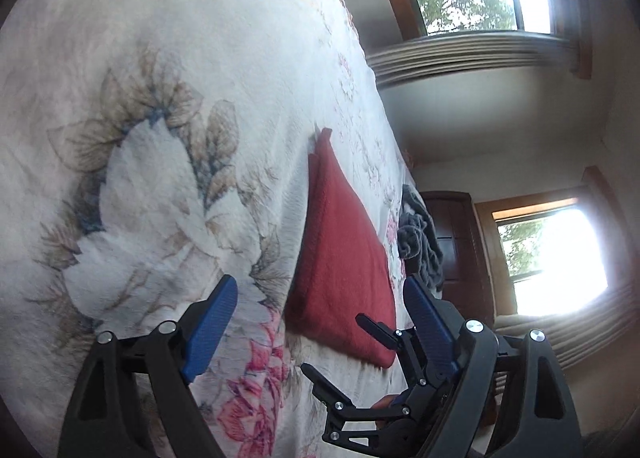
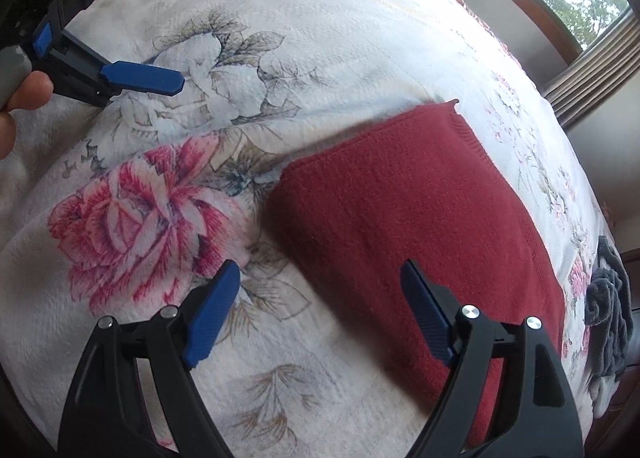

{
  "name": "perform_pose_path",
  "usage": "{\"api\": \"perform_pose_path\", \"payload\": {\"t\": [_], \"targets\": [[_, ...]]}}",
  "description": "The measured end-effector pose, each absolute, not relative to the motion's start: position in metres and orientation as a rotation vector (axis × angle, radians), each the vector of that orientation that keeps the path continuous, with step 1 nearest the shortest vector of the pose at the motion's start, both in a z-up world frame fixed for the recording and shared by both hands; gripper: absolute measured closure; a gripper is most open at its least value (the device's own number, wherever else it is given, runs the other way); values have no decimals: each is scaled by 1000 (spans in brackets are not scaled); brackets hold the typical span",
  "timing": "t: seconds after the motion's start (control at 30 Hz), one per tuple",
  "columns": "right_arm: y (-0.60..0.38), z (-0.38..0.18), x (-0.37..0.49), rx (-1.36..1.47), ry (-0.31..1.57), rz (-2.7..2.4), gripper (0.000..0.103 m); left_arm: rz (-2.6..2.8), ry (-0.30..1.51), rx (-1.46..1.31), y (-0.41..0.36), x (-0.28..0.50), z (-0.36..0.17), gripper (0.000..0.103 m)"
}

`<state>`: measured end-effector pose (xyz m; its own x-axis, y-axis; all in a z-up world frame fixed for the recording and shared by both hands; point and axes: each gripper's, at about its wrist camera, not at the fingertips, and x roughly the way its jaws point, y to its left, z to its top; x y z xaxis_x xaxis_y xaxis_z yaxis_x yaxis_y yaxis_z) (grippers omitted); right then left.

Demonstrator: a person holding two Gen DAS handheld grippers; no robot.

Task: Fold small clothes

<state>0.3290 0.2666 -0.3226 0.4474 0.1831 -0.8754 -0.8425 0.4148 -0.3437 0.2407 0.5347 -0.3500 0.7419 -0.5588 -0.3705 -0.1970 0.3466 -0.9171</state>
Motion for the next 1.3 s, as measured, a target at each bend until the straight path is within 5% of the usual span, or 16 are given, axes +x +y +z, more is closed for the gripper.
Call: {"api": "perform_pose_path", "payload": {"t": [0.3,0.77,0.87,1.03,1.3], "targets": [[274,-346,334,-977,840,715,22,-289,723,-1232,534,241,-359,18],[295,-381,313,-1274,416,492,21,-290,720,-1242,534,234,-361,18],[299,-381,323,-1284,391,460,34,-294,723,-1246,533,237,-360,17],[297,-389,326,-1308,409,471,76,-304,747,-1229,530,246,-352,17],[285,-343,352,-1093,485,503,84,-428,890,-1317,541,335,-351,14]]}}
